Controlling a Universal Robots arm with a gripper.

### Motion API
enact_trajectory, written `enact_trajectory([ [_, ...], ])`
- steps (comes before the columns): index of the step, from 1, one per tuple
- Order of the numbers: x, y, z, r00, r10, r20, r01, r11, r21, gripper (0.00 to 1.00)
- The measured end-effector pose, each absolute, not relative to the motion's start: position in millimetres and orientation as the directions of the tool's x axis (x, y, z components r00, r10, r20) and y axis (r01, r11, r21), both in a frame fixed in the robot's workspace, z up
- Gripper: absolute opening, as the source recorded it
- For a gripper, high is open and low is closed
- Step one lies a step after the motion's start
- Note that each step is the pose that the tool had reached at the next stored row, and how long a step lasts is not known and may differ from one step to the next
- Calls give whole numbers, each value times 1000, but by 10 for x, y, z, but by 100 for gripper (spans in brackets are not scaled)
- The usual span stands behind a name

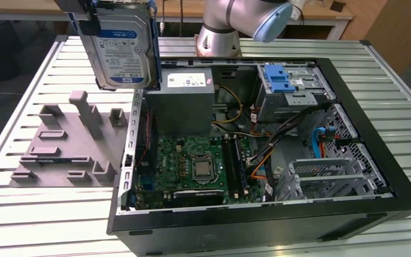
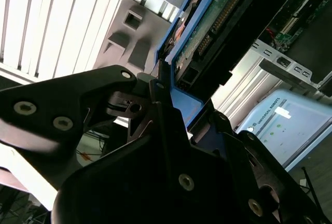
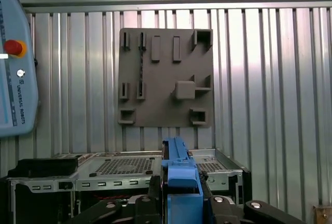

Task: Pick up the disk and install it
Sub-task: 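Pick up the disk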

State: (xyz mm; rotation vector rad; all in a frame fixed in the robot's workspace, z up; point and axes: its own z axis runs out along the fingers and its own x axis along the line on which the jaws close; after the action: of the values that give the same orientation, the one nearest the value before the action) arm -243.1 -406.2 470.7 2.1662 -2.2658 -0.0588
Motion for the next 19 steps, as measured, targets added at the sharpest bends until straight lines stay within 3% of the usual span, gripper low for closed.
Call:
enact_trajectory([
  [19,-2084,-4098,4706,-46,-999,-21,-998,45,31,37],
])
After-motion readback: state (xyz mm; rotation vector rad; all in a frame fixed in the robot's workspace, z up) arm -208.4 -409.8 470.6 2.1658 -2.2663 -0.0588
